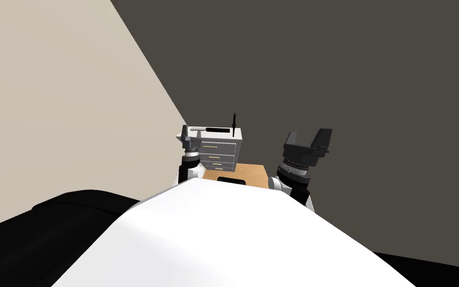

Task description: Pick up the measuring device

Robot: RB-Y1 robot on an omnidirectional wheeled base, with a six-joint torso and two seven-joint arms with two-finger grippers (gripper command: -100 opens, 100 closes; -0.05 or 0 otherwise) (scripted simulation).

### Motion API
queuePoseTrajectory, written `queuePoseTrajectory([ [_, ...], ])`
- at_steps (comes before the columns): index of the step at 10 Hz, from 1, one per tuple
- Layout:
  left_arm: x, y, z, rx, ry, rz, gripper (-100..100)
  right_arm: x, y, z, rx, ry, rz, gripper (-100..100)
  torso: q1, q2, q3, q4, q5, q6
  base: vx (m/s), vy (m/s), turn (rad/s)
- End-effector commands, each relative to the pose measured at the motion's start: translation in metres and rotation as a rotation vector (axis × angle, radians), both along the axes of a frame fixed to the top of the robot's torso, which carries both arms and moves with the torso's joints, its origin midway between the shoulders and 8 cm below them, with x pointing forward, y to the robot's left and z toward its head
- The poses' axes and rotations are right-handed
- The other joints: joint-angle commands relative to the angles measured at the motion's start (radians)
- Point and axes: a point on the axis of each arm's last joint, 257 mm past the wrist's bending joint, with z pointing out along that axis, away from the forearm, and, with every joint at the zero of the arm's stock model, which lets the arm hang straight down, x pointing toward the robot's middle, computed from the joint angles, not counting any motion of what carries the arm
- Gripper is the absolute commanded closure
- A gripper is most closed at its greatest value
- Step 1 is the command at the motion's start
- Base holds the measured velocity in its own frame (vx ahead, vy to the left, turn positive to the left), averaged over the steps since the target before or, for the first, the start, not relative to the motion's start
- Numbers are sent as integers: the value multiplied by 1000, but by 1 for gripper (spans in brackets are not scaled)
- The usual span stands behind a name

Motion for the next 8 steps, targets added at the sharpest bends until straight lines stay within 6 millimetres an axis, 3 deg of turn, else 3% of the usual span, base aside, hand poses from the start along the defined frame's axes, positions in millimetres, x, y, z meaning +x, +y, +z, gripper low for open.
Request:
queuePoseTrajectory([
  [1,6,-8,-1,16,20,-39,-100,0,0,0,0,0,0,0,0,0,0,0,0,0,7,-9,68],
  [8,40,-42,-3,-42,111,-211,-100,0,0,0,0,0,0,0,-2,-2,-1,-1,0,0,25,-28,116],
])
